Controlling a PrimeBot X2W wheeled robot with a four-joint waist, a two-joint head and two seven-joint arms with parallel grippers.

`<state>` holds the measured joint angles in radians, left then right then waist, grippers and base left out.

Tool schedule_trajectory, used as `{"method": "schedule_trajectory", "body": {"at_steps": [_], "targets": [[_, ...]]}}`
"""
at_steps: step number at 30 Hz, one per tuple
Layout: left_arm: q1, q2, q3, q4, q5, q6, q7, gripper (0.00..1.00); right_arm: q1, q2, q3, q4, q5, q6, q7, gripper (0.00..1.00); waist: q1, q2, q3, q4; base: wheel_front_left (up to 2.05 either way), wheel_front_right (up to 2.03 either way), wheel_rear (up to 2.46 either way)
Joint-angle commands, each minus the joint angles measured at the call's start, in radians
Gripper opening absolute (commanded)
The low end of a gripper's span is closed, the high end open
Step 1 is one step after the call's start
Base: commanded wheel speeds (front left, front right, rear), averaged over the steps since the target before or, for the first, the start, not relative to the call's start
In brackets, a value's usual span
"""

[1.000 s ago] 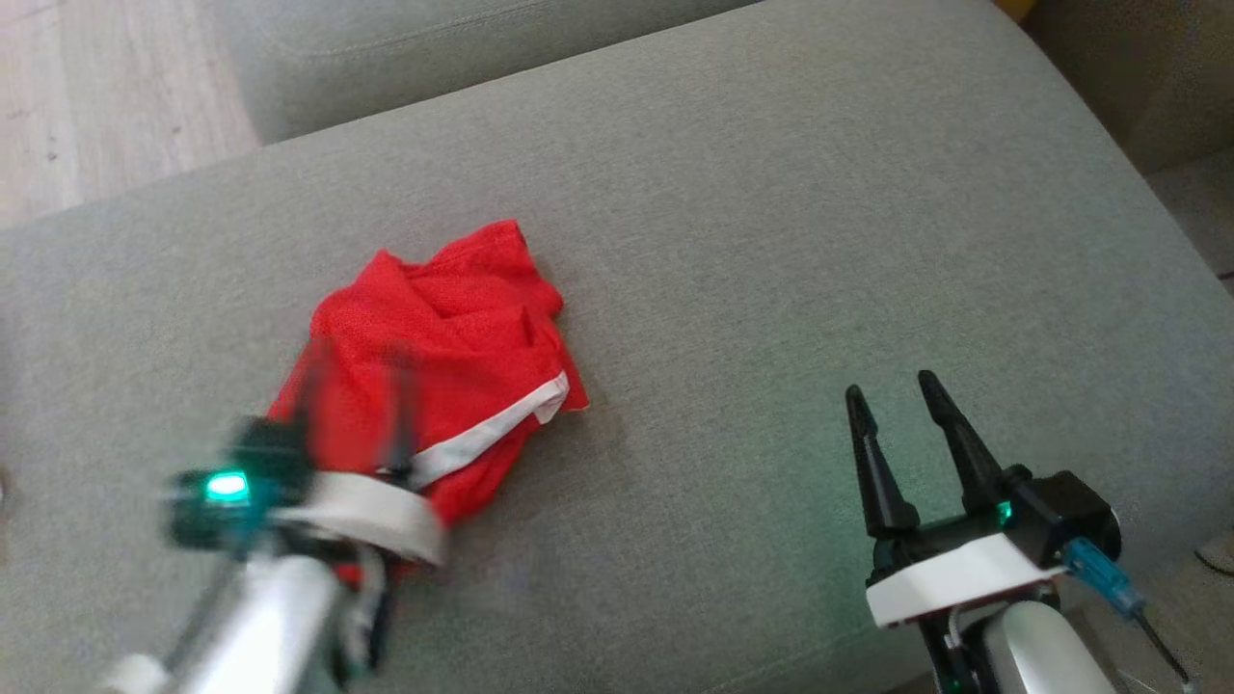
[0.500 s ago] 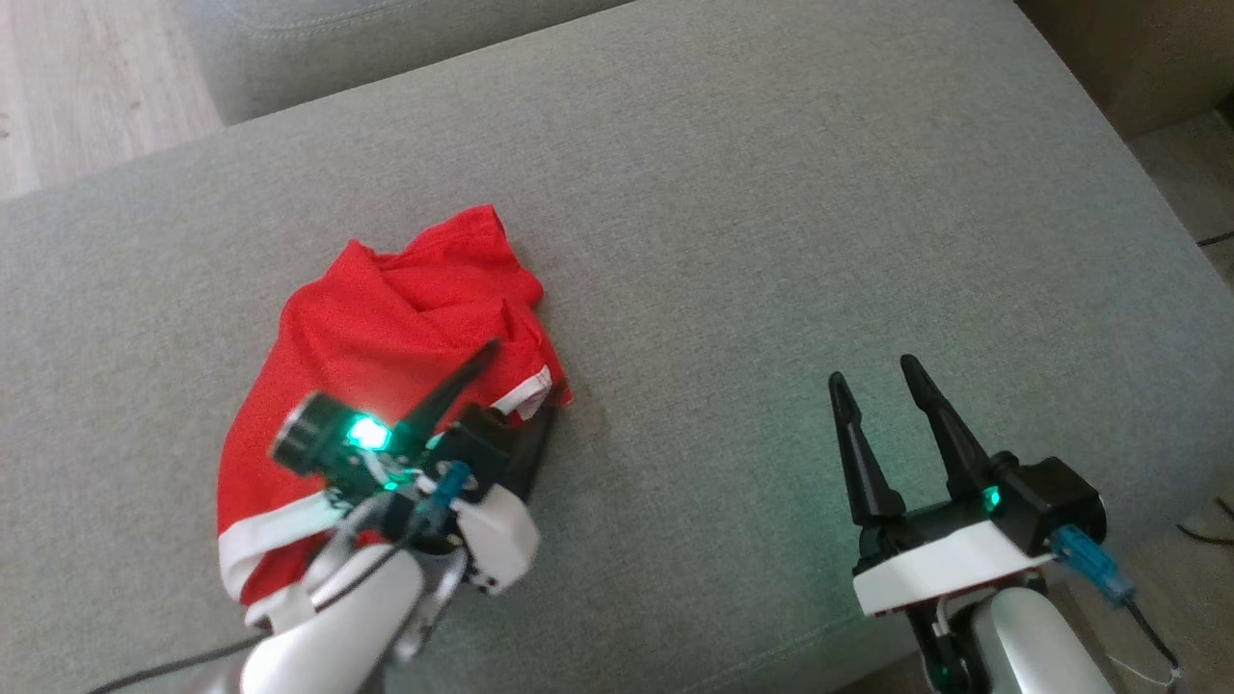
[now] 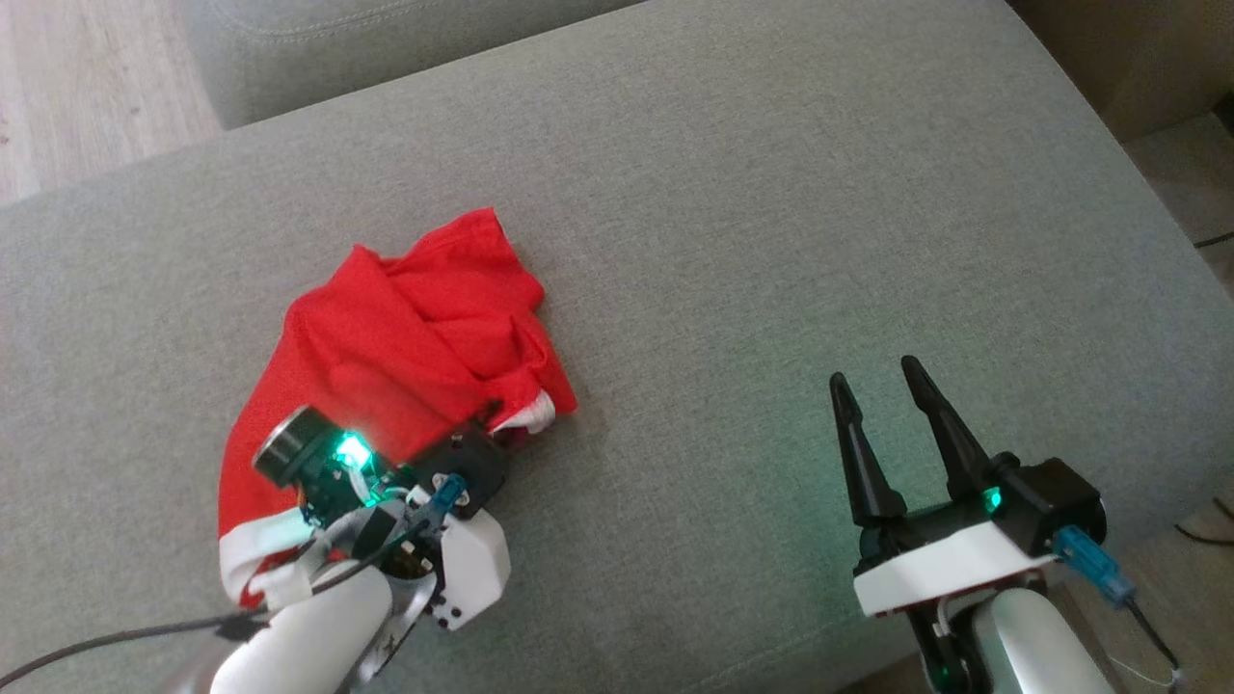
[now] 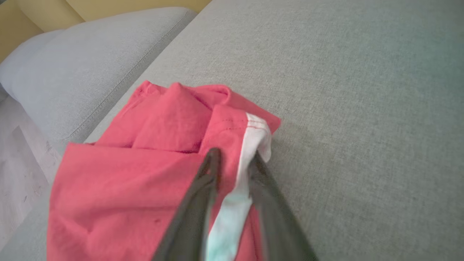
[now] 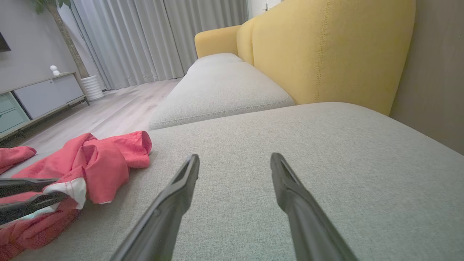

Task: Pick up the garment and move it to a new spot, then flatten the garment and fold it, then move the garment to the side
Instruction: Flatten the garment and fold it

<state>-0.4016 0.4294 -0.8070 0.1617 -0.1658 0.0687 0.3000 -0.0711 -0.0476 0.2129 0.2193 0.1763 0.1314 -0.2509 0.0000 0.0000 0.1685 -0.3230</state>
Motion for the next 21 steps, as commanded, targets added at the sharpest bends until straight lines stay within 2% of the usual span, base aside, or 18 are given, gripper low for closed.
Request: {"method": "schedule_trajectory", "body": {"at_steps": [1,2,6,9,15,21], "targets": [[-0.049,0.025,0.034,-0.021,0.010,-0.004,0.003,0.10,-0.020,-0.003,0.019,-0.034,0.009,-0.001,-0.011,1.00,0.0000,0.0000,0.001,0.000,0.00,0.00,0.00],[-0.054,0.021,0.034,-0.014,0.009,-0.005,0.002,0.00,-0.021,-0.003,0.020,-0.034,0.009,-0.001,-0.011,1.00,0.0000,0.0000,0.002,-0.001,0.00,0.00,0.00],[-0.070,-0.011,0.043,-0.007,-0.012,0.002,-0.023,0.00,-0.023,-0.003,0.023,-0.031,0.009,-0.001,-0.011,1.00,0.0000,0.0000,0.001,-0.006,0.00,0.00,0.00],[-0.067,-0.069,0.074,-0.037,-0.080,0.011,-0.062,0.00,-0.020,-0.003,0.026,-0.028,0.009,-0.001,-0.011,1.00,0.0000,0.0000,-0.001,-0.015,0.00,0.00,0.00],[-0.046,-0.169,0.114,-0.100,-0.220,0.003,-0.085,0.00,-0.021,-0.003,0.029,-0.024,0.006,-0.001,-0.011,1.00,0.0000,0.0000,-0.002,-0.029,0.00,0.00,0.00],[-0.061,-0.278,0.120,-0.066,-0.262,0.028,-0.137,0.00,-0.037,-0.003,0.033,-0.026,0.006,-0.001,-0.011,1.00,0.0000,0.0000,0.022,-0.049,0.00,0.00,0.00]]}}
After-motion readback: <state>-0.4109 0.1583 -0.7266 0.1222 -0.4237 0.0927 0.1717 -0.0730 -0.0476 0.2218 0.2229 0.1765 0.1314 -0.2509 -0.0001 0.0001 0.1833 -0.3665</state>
